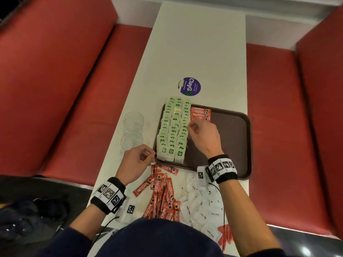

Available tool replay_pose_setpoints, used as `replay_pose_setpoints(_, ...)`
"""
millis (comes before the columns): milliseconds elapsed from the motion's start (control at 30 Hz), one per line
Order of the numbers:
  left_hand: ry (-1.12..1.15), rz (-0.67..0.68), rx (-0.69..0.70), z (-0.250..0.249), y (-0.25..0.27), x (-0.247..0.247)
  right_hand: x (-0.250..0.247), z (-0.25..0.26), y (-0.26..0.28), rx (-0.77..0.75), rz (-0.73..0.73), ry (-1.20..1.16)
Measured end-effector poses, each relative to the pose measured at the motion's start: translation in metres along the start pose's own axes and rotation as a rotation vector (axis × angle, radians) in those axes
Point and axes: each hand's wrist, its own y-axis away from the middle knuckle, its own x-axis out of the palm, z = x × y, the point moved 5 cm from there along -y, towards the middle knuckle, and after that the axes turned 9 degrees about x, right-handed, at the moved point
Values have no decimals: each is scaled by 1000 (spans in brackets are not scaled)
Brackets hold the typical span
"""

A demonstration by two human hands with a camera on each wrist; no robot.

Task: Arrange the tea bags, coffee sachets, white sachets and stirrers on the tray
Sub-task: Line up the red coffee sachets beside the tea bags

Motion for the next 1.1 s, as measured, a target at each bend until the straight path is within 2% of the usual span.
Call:
replay_pose_setpoints(67, -68, 60, -38, 12, 5, 5, 15, 16, 40, -15, 130, 9)
replay_pose_setpoints(167, -265, 163, -97, 32, 16, 16, 51, 26, 88, -51, 316, 225)
replay_pose_setpoints(267, -466, 281, -113, 44, 27, 30, 79, 27, 113, -77, 344, 419)
replay_pose_setpoints(367, -568, 319, -105, 55, 35, 40, 92, 32, 128, -131, 289, 498)
replay_pose_setpoints(500, -515, 305, -135, 69, 40, 42, 98, 34, 144, -144, 248, 499)
replay_pose_setpoints(667, -462, 275, -106, 80, 43, 37, 105, 33, 157, -143, 222, 460)
replay_pose_setpoints(800, -413, 233, -91, 84, 47, 35, 104, 33, 150, -87, 263, 386)
replay_pose_setpoints(967, -392, 269, -136, 91, 47, 37, 95, 28, 141, -22, 332, 291)
replay_pose_setpoints(1100, -372, 231, -135, 88, 41, 36, 87, 27, 142, 47, 457, 229)
